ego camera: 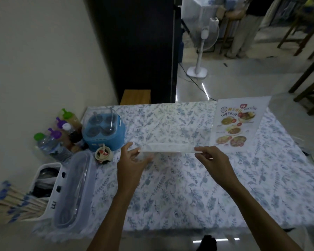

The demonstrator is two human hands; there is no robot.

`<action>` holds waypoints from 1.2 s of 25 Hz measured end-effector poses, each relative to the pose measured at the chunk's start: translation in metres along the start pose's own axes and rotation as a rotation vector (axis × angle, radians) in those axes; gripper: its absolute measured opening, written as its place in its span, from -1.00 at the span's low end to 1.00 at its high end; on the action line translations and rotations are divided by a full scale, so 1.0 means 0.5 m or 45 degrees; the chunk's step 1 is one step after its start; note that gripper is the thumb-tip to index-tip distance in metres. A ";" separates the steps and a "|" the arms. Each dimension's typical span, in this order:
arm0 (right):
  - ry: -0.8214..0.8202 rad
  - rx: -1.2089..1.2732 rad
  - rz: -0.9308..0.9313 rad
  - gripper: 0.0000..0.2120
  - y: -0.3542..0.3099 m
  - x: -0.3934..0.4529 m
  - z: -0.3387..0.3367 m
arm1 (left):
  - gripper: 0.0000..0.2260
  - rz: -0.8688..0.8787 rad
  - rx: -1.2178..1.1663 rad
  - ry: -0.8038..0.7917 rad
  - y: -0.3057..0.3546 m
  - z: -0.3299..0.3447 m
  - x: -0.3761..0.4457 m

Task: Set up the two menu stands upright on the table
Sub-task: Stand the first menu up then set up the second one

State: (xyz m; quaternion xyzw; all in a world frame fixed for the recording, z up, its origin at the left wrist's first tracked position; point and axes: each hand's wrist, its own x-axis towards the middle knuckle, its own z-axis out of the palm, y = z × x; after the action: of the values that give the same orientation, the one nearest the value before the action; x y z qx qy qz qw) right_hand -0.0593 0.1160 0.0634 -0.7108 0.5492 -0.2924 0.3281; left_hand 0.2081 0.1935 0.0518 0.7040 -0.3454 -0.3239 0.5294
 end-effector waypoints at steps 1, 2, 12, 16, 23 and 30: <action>0.017 -0.010 -0.026 -0.78 -0.007 0.007 -0.010 | -0.45 0.037 0.022 0.039 0.007 -0.001 -0.001; 0.034 -0.020 -0.049 -0.79 -0.013 0.018 -0.020 | -0.58 0.082 0.061 0.081 0.019 -0.002 -0.001; 0.138 -0.062 -0.141 -0.73 -0.062 0.197 -0.021 | -0.78 0.303 0.390 0.131 0.104 0.026 0.164; 0.041 -0.155 -0.106 -0.65 -0.066 0.272 -0.021 | -0.76 0.309 0.537 0.137 0.116 0.033 0.235; -0.066 -0.224 -0.002 -0.82 -0.064 0.353 -0.015 | -0.80 0.300 0.625 0.132 0.118 0.049 0.282; -0.049 -0.280 0.048 -0.83 -0.069 0.376 0.004 | -0.81 0.252 0.712 0.161 0.111 0.070 0.288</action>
State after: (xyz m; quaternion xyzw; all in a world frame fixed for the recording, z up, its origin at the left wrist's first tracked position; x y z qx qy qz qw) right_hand 0.0049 -0.0602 0.0996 -0.7375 0.5849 -0.2103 0.2641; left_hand 0.2508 0.0446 0.0845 0.8042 -0.4544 -0.1187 0.3643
